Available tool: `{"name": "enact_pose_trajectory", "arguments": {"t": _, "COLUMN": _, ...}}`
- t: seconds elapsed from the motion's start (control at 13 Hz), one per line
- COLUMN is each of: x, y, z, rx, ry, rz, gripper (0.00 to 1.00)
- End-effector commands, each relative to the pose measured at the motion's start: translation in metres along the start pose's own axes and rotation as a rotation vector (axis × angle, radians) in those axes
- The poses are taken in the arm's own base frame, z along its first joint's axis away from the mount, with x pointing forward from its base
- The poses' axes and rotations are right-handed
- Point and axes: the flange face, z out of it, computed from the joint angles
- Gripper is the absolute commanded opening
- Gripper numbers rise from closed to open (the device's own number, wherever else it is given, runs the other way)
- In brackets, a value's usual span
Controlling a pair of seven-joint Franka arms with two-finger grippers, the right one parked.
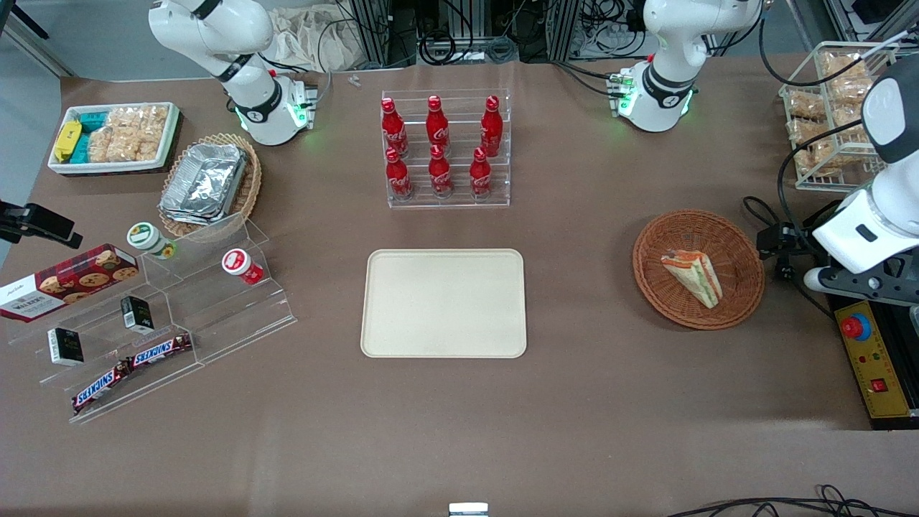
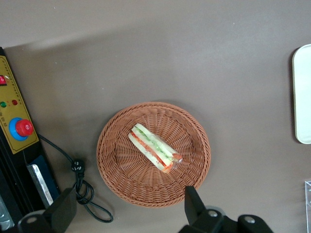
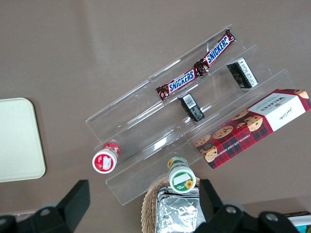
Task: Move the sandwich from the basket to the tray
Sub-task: 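Move the left gripper down toward the wrapped sandwich in the wicker basket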
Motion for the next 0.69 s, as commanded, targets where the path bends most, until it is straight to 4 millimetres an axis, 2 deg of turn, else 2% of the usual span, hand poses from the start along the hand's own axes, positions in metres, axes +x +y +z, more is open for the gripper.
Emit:
{"name": "enact_pose_trajectory", "arguments": {"t": 0.0, "x": -0.004, "y": 0.004, "z": -0.006, "rx": 0.026, "ry": -0.044, "rz": -0.010, "gripper": 1.00}}
{"name": "enact_pose_trajectory", "arguments": {"t": 0.23, "x": -0.006, "y": 0.005, "z": -0.004, "rx": 0.022, "ry": -0.076, "rz": -0.067, "gripper": 1.00}}
{"name": "enact_pose_trajectory", "arguments": {"t": 0.38, "x": -0.009, "y": 0.005, "z": 0.006, "rx": 0.027, "ry": -0.102, "rz": -0.167, "gripper": 1.00}}
{"name": "enact_pose_trajectory", "arguments": {"t": 0.62, "x": -0.021, "y": 0.006, "z": 0.030, "rx": 0.023, "ry": -0.076, "rz": -0.198, "gripper": 1.00}}
